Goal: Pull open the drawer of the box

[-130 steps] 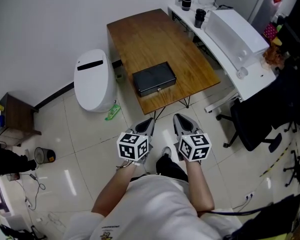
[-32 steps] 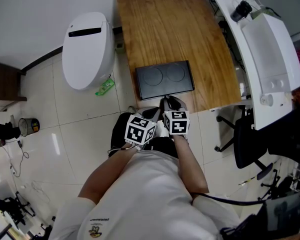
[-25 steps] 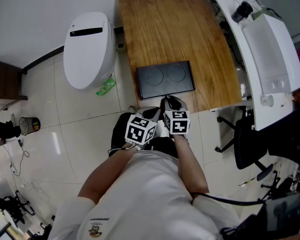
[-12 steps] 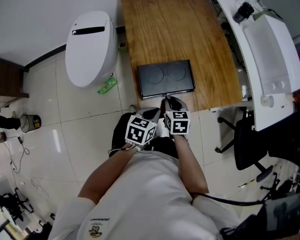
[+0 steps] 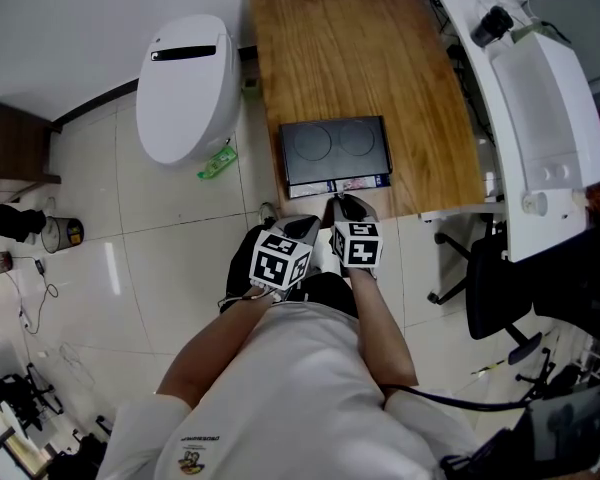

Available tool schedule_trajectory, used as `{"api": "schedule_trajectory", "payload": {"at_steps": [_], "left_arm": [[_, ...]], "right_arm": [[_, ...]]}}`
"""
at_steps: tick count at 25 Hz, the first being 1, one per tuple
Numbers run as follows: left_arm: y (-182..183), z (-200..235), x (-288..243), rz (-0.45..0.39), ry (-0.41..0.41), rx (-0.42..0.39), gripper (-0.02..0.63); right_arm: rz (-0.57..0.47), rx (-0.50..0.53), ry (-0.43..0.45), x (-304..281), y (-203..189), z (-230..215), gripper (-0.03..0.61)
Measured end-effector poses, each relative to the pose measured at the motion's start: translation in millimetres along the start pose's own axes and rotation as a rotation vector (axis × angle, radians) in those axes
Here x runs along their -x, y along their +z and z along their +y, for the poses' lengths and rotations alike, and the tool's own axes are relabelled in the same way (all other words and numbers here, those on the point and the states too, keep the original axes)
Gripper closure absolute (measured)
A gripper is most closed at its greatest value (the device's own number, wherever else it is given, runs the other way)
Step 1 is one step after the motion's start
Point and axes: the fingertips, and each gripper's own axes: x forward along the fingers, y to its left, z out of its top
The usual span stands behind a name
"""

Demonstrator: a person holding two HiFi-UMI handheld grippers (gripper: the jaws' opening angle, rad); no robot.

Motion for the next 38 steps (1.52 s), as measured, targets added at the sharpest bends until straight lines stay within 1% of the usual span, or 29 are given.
{"api": "schedule_trajectory", "payload": {"at_steps": [12,25,38], "left_arm": [[-13.1,-9.5,21.4,0.021,0.022,0.052,0.612],[-31.1,-11.9,29.3,0.021,0.041,0.099,0.612],[-41.4,-12.2,31.4,0.036,0.035,0.097,0.612]], "right_arm": [[0.058,-0.010,0.005,14.1,-17.4,0.9,0.518],[0.079,-0.005,0.011,26.1,-33.1,3.1,0.518],[0.088,-0.016,0.005,34.6,-45.6,6.9,0.518]]}}
